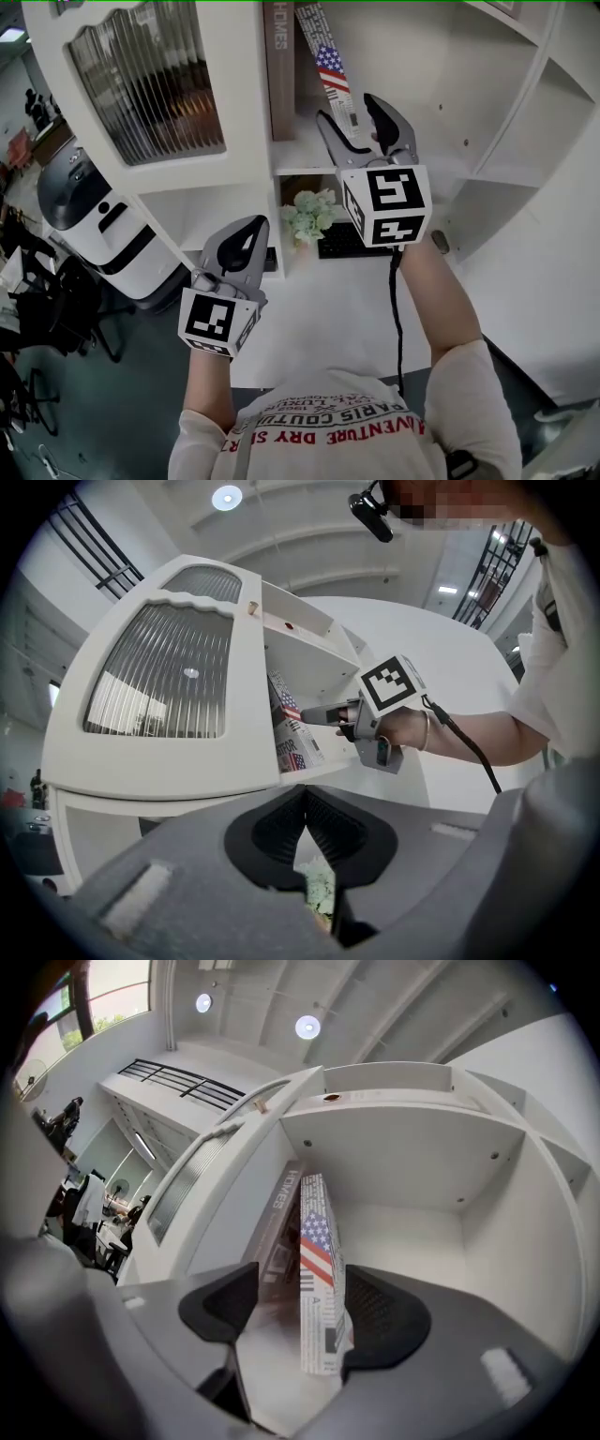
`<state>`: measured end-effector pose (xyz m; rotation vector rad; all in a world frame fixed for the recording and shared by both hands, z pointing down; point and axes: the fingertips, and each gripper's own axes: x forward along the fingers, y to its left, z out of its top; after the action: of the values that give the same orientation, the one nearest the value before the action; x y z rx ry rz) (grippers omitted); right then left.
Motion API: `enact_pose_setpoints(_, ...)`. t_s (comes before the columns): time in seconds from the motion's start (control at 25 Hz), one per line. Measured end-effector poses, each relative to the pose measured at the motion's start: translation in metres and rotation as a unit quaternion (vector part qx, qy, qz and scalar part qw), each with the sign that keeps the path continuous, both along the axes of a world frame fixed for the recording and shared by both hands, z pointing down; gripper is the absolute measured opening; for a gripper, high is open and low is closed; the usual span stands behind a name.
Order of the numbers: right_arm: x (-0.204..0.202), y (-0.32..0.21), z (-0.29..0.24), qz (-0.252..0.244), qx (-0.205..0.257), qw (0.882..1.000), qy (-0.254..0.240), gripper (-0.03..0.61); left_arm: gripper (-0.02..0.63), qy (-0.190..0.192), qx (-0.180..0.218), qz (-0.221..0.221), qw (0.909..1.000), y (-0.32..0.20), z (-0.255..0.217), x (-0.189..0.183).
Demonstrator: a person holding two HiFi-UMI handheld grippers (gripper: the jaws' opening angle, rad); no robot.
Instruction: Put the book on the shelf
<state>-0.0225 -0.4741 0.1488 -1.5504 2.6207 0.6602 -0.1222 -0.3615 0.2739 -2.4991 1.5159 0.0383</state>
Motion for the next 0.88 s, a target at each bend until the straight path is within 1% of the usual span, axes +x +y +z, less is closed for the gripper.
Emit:
enact_pose_setpoints(0.08,0.010,0.013,0.012,-0.004,-0.013,1.000,-0.012,0.285,0.003,0.000,0.000,0.004,1.0000,0.007,0.002,0.001)
enact_pose_setpoints(0.12,0.015,0.018,0.017,-0.004,-0.019,1.000,-0.017,0.272,0.003,0.000,-0.001,0.006,1.0000,0.009,0.003,0.002)
enact_pose_setpoints(0.36,0.025,0.053,0.053,-0.003,-0.048,0.998,-0.036,0.103,0.003,-0.003,-0.004,0.007,1.0000,0.023,0.002,0.002)
enact_pose_setpoints(0.48,0.026,0.070,0.076,-0.007,-0.055,0.998,-0.039,0.055,0.003,-0.001,-0.001,0.010,1.0000,0.031,0.001,0.002)
enact_pose_setpoints(0.52,0.027,0.075,0.084,-0.010,-0.058,0.997,-0.040,0.050,0.003,0.001,-0.001,0.010,0.9999,0.033,0.001,0.001)
enact_pose_setpoints(0.6,0.030,0.083,0.103,-0.017,-0.068,0.997,-0.043,0.008,0.003,0.005,-0.001,0.008,1.0000,0.036,0.003,0.000)
enact_pose_setpoints(0.72,0.037,0.091,0.133,-0.025,-0.086,0.995,-0.041,0.000,0.003,0.004,-0.009,0.005,0.9999,0.038,0.011,-0.001)
enact_pose_setpoints(0.88,0.048,0.097,0.169,-0.035,-0.124,0.991,-0.046,0.000,0.003,0.002,-0.025,0.001,0.9997,0.037,0.023,-0.003)
